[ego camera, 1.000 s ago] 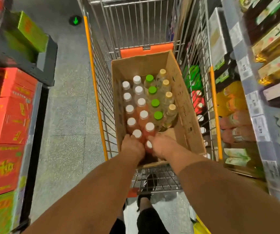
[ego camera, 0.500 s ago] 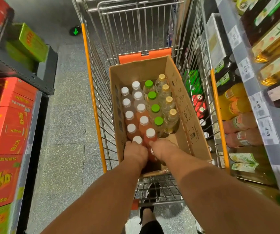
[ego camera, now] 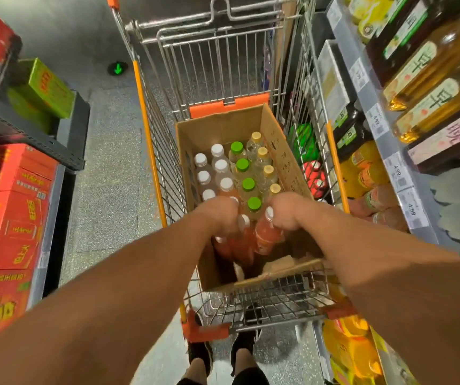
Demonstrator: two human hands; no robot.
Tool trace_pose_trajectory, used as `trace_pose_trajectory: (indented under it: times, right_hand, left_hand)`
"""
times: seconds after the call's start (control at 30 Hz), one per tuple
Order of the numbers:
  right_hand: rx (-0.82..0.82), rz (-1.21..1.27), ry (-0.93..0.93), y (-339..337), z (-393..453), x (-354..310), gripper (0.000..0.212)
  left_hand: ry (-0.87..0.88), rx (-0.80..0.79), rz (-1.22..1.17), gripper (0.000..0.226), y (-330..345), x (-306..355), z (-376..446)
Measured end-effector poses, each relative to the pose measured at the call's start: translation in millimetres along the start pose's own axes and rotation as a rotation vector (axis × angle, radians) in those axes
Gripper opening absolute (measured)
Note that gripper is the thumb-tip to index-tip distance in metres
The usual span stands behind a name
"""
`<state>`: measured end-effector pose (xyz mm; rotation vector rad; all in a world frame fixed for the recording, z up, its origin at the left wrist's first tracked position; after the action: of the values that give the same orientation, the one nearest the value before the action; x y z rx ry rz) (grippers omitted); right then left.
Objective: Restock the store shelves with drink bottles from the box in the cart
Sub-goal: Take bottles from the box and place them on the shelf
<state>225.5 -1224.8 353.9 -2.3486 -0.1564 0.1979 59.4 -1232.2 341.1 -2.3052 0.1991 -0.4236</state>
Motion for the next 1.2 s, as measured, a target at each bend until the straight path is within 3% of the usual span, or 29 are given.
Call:
trace_pose_trajectory:
  times: [0.1, 0.3, 0.6, 0.77, 0.93, 1.07, 1.2]
  right_hand:
    - [0.070, -0.012, -0.002, -55.0, -28.8, 11.5, 0.042]
    - [0.286, 0.050, 0.030, -155.8, -125.4, 13.3, 0.042]
    - [0.713, 0.231, 0.301, -237.0, -313.4, -14.8, 0.038]
    - [1.015, 0.499, 0.463, -231.6, -418.6, -34.8, 0.032]
    - [1.237, 0.873, 0.597, -187.6, -513.5, -41.5, 0.025]
    - [1.308, 0.896, 0.729, -144.8, -579.5, -49.1, 0.017]
    - [1.387, 0.828, 0.904, -101.1, -635.8, -55.0, 0.034]
  left_hand:
    - [0.064, 0.064, -0.051, 0.036, -68.8, 5.6, -19.1]
    - [0.215, 0.265, -0.128, 0.027, -183.9, 31.2, -77.8]
    - [0.566, 0.491, -0.349, 0.019, -299.6, 93.8, -188.5]
    - [0.796, 0.455, -0.591, 0.021, -323.2, 140.9, -246.8]
    - [1.003, 0.369, -0.575, 0.043, -314.8, 208.5, -297.0]
    - [1.125, 0.307, -0.565, 0.045, -285.1, 270.6, -346.1]
    - [1.243, 0.201, -0.567, 0.041, -249.1, 322.8, -396.9]
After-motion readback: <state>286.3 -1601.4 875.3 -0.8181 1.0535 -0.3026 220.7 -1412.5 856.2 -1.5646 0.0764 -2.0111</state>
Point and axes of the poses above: each hand's wrist, its own z-axis towards the middle knuckle, its own y-axis out of the palm, x = y × z, the point moved 1 cm from there along z, towards the middle knuckle, and after that the axes turned 6 degrees about y, right-handed, at the moved point
